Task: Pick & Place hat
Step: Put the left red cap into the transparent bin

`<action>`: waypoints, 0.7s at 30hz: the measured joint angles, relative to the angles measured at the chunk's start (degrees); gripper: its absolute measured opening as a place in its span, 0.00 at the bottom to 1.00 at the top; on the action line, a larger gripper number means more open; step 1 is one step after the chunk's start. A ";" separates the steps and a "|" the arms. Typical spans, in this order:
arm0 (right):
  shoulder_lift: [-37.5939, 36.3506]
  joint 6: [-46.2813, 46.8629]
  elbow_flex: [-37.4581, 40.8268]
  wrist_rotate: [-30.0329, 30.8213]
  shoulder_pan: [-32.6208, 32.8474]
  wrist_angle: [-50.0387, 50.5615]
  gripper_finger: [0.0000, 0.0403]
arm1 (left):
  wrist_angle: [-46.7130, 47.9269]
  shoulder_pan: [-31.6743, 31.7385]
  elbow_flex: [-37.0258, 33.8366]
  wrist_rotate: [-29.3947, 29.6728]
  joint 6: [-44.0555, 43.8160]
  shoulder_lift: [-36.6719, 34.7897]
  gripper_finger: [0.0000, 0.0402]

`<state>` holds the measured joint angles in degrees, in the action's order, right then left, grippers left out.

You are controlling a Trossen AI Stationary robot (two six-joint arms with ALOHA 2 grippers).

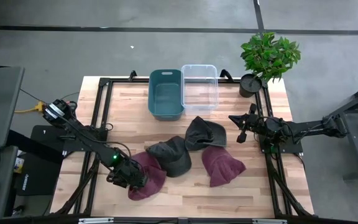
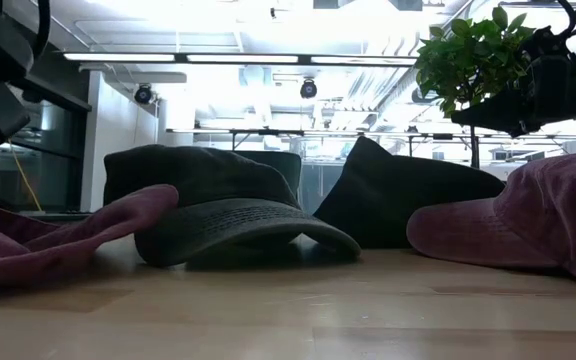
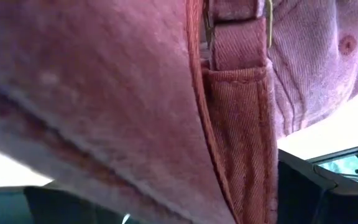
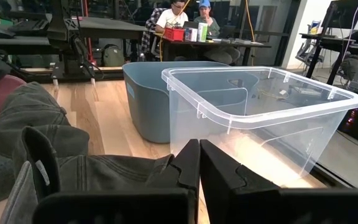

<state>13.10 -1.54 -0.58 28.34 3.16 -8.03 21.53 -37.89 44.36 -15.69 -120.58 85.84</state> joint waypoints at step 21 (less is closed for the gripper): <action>0.00 0.02 -0.02 0.00 0.02 0.09 0.01 | 2.68 0.00 0.02 4.14 -5.27 -3.28 0.02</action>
<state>13.10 -1.52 -0.60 28.34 3.18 -7.94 24.21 -37.89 44.38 -11.56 -125.84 82.57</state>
